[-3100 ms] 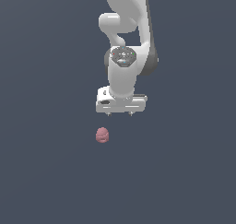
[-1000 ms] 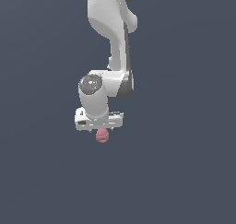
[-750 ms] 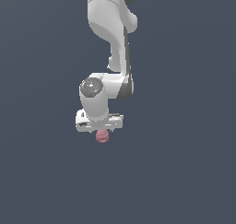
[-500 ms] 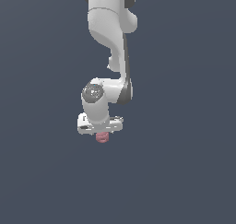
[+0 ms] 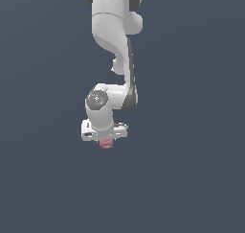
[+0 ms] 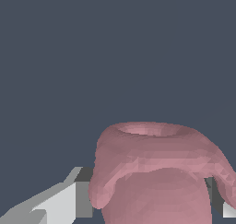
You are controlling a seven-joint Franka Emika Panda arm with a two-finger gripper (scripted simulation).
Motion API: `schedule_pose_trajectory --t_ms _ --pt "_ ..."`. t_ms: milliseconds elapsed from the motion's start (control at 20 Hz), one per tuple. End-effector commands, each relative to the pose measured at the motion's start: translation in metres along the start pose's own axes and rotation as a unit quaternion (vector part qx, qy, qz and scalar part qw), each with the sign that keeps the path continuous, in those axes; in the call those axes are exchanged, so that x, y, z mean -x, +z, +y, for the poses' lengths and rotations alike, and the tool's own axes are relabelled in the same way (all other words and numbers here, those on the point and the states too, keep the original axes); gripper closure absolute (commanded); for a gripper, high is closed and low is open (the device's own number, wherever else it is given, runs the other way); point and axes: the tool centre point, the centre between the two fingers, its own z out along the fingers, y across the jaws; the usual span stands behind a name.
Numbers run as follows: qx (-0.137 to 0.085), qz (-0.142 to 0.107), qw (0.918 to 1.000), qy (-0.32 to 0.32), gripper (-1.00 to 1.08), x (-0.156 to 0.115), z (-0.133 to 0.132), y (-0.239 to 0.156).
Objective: Pick up the object and move it to a goal position.
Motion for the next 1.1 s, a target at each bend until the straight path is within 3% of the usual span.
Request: schedule_pose_trajectory --t_ms 0,550,1050 --pt "0.0 0.0 1.0 0.0 1.08 0.0 0.0 0.0" --pt "0.0 0.0 1.0 0.0 1.08 0.004 0.001 -0.006" --pt "0.0 0.0 1.0 0.0 1.08 0.035 0.006 -0.041"
